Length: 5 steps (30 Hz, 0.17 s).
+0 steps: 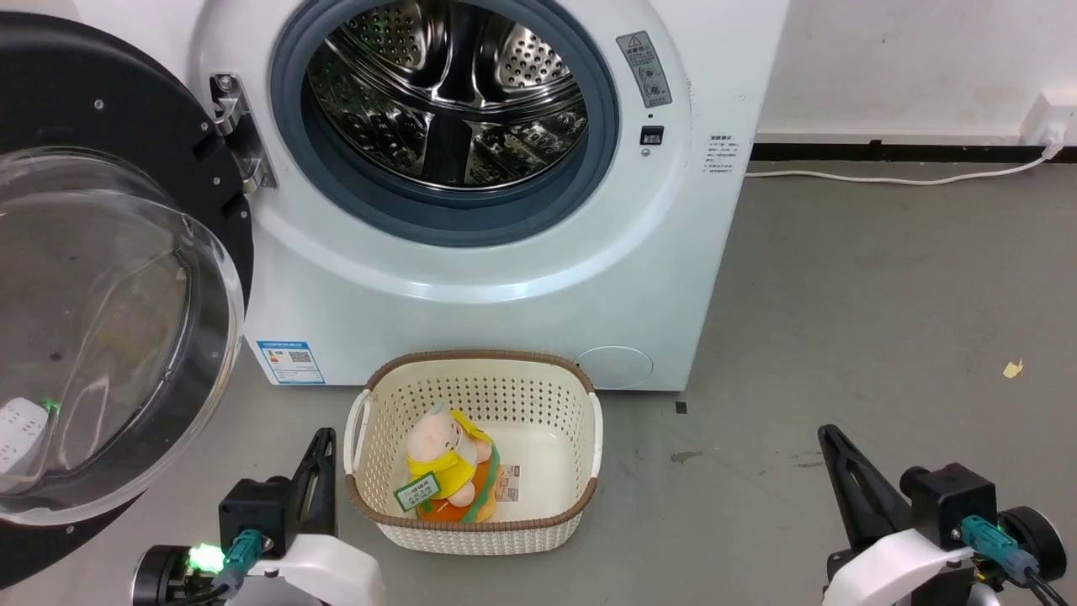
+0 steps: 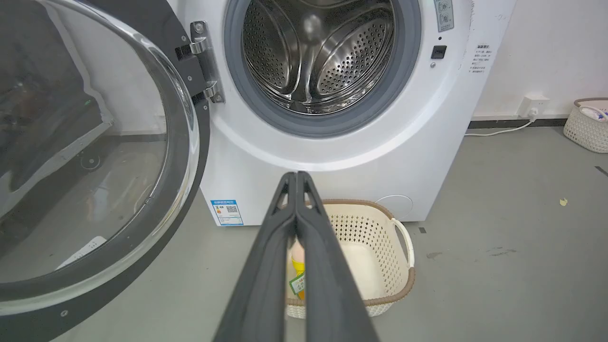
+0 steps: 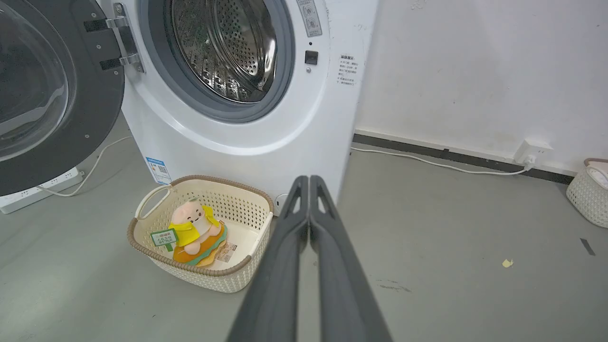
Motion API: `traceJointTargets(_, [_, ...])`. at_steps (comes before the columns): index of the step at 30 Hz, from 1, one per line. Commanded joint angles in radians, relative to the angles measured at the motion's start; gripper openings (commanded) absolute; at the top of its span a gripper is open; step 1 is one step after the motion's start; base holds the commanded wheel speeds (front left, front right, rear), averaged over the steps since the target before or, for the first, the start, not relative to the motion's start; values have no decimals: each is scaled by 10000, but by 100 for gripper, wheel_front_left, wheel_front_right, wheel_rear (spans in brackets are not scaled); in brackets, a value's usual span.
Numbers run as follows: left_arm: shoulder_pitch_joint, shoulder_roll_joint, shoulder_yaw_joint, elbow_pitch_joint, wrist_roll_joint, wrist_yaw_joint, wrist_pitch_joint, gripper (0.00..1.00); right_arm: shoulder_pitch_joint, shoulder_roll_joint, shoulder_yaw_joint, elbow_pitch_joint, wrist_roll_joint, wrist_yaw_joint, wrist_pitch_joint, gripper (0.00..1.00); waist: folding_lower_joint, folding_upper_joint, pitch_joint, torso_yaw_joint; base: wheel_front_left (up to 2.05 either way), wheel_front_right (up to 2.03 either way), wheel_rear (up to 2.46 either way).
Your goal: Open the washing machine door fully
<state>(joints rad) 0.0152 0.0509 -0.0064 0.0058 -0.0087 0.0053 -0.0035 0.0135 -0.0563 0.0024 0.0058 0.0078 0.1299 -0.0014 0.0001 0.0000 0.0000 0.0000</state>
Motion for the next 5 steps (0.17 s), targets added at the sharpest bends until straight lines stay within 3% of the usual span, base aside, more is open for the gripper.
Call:
traceJointTargets(1, [-152,-7,64,-58,87,-53,35,0,-135,61,-24,-58,-78,8,14,0,-1,0,0,0,0,0,0])
traceJointTargets(5, [-152,-7,64,-58,87,-53,35,0,-135,61,-24,-58,-78,8,14,0,-1,0,0,0,0,0,0])
